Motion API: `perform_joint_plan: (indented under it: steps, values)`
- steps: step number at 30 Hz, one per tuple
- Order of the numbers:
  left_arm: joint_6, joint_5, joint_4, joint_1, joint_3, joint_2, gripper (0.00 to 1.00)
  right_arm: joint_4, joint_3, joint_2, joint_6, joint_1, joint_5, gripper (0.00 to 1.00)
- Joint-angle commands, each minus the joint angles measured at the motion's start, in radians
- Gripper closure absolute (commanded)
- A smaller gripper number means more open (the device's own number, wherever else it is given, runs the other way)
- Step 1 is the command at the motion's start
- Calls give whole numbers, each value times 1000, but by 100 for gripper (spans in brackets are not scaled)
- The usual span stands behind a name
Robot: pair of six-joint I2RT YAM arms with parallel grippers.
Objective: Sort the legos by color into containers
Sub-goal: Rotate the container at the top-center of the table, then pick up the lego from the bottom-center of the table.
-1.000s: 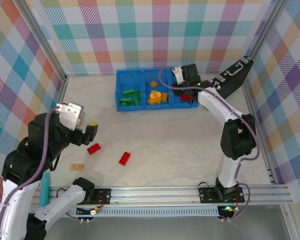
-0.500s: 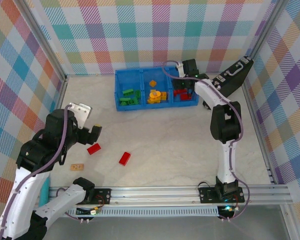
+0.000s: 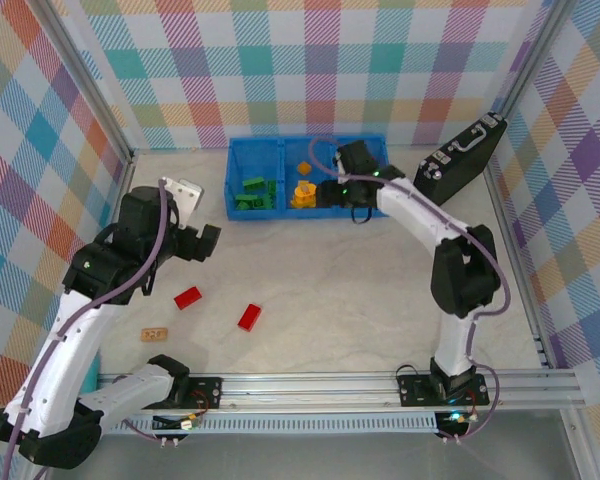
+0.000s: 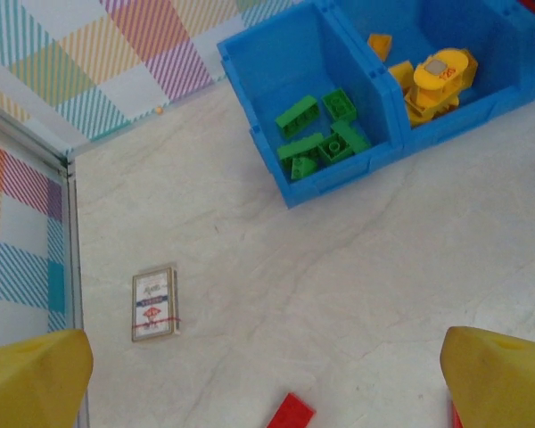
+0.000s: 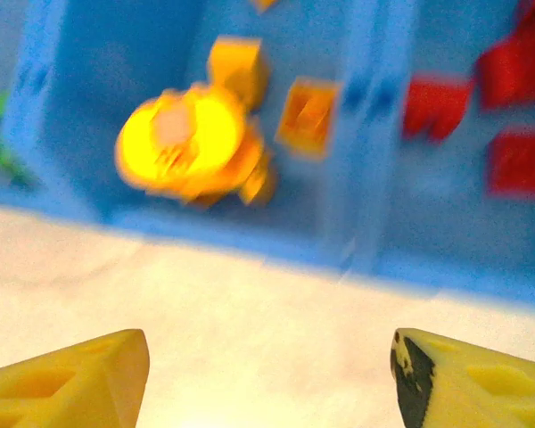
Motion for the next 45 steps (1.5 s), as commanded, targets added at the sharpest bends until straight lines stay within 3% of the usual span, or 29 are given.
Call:
perform_joint_plan:
  steps: [1,3,6,12,22,29,34,42,45]
  values:
    - [2,8,75,0,-11,-25,0,-79,-73,-65,327,125,62,27]
    - [-4,-2,91,3,-19,-43,0,-81,-95,-76,460,196,35,25]
    - [-31,-13,110,4,-28,-88,0,-79,-103,-58,634,315,21,15]
    - [-62,37,133,4,-69,-230,0,-83,-75,52,805,490,4,11]
    - [-77,93,167,-13,-140,-436,0,-150,34,222,974,619,-11,9]
    - [-49,26,183,-81,-192,-535,0,-164,103,311,1000,648,-13,11]
    - [-31,-26,187,-114,-211,-593,0,-189,132,361,989,655,-7,22]
    - [-12,-65,193,-149,-222,-616,0,-226,132,381,944,657,13,65]
    - [-6,-77,195,-159,-227,-611,0,-216,60,325,892,636,15,74]
